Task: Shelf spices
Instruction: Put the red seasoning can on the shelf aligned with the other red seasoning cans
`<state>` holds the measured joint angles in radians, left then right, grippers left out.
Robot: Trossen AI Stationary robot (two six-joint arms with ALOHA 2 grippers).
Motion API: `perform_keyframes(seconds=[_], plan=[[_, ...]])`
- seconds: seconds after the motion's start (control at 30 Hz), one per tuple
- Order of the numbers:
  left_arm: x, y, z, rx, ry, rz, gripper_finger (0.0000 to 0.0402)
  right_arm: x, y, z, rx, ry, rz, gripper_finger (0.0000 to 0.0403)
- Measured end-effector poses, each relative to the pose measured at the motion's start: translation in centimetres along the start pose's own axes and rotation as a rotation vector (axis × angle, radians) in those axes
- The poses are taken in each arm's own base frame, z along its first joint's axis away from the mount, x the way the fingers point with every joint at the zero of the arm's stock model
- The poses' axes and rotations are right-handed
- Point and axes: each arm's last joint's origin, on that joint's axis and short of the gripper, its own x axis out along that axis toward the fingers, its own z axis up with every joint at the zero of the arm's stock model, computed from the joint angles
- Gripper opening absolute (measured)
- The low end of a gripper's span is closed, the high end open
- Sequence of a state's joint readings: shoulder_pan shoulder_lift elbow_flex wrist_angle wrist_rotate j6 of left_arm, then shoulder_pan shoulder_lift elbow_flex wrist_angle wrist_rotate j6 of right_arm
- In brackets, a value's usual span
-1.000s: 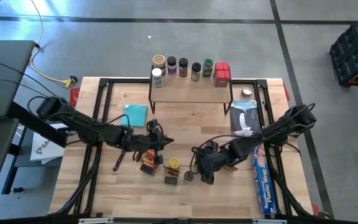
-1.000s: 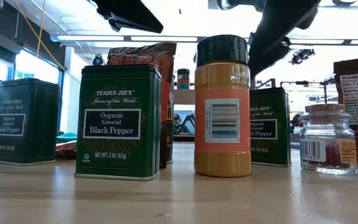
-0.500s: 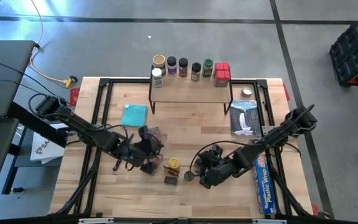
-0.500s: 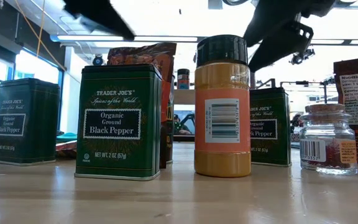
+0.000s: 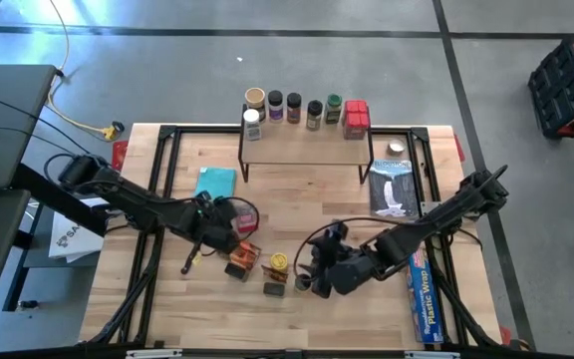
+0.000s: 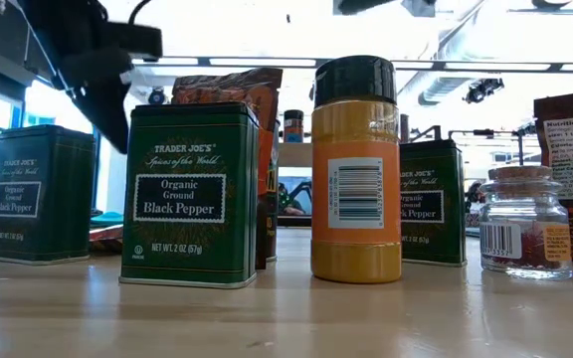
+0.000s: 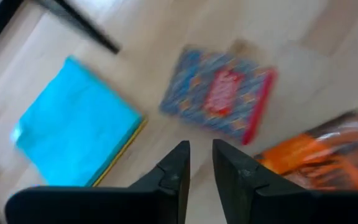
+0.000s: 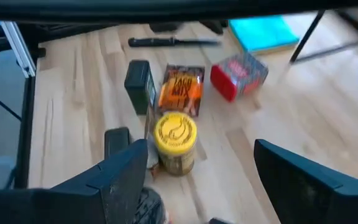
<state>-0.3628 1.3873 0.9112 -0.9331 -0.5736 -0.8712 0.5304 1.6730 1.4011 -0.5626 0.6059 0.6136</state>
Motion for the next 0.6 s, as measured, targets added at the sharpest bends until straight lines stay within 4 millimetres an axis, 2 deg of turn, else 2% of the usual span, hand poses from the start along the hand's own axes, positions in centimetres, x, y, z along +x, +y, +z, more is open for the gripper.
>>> perform_keyframes(seconds=[0.17, 0.43, 0.53, 0.6], plan=[[1.6, -0.6, 0.6, -0.003, 0.087, -0.062, 0.0051, -1.2, 0.6, 1.0, -0.029, -0.033, -0.002, 0.0288], [5.2, -1.5, 0.5, 0.032, 0.268, -0.070, 0.0017, -2.9, 2.0, 0.3, -0.076, -0.055, 0.013, 0.0288], [6.2, -2.1, 0.7, 0.044, 0.266, -0.086, 0.0006, -3.3, 2.4, -0.1, -0.090, -0.061, 0.003, 0.0288], [6.7, -2.9, 1.1, 0.051, 0.232, -0.156, 0.0002, -3.4, 2.4, -0.3, -0.084, -0.060, -0.007, 0.0288]])
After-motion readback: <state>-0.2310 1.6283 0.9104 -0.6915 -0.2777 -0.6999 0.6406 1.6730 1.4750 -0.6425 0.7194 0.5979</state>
